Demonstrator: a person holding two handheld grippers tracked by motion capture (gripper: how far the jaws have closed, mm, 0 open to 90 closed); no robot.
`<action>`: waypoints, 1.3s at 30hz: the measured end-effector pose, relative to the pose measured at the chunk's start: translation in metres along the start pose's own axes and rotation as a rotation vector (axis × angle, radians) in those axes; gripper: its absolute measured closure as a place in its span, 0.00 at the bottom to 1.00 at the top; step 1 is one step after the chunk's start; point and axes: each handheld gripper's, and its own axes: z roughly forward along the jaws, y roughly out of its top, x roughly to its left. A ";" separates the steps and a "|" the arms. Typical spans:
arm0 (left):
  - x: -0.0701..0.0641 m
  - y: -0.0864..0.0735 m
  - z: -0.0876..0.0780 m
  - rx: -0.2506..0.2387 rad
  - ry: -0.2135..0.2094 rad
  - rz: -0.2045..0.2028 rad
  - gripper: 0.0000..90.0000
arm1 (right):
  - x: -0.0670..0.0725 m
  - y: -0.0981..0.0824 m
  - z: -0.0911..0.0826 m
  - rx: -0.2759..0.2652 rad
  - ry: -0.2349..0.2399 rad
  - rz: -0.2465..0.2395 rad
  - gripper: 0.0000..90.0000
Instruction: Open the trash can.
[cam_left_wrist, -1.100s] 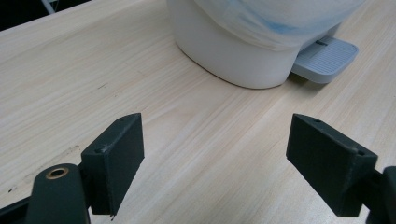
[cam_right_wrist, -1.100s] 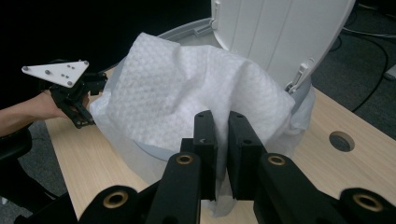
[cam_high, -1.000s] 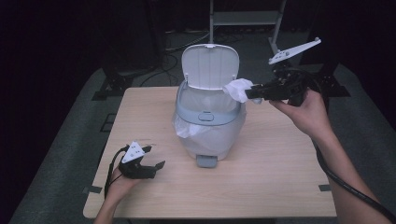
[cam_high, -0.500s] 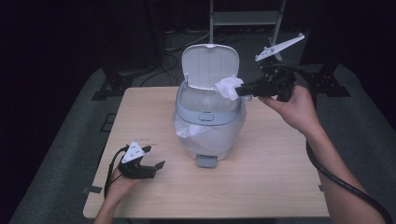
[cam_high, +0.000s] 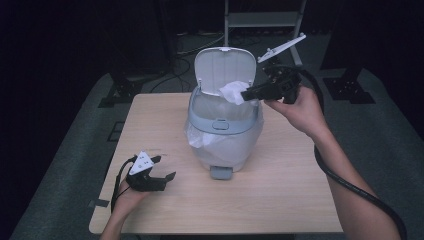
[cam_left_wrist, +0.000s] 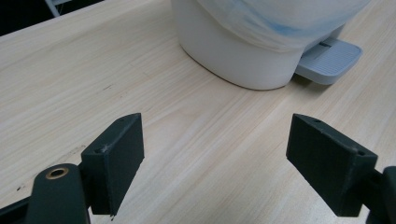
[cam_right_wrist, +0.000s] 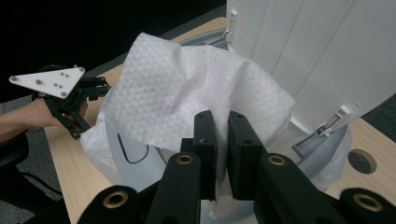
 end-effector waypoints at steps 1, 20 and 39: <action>0.000 0.000 0.000 -0.002 -0.001 -0.002 0.20 | 0.000 0.000 0.000 0.000 0.000 0.000 0.92; -0.001 0.000 0.000 -0.001 -0.001 0.003 0.20 | -0.003 0.013 0.027 0.017 0.022 0.012 0.92; 0.000 0.000 0.000 -0.003 -0.003 0.002 0.20 | 0.000 0.020 0.052 0.045 0.042 0.016 0.87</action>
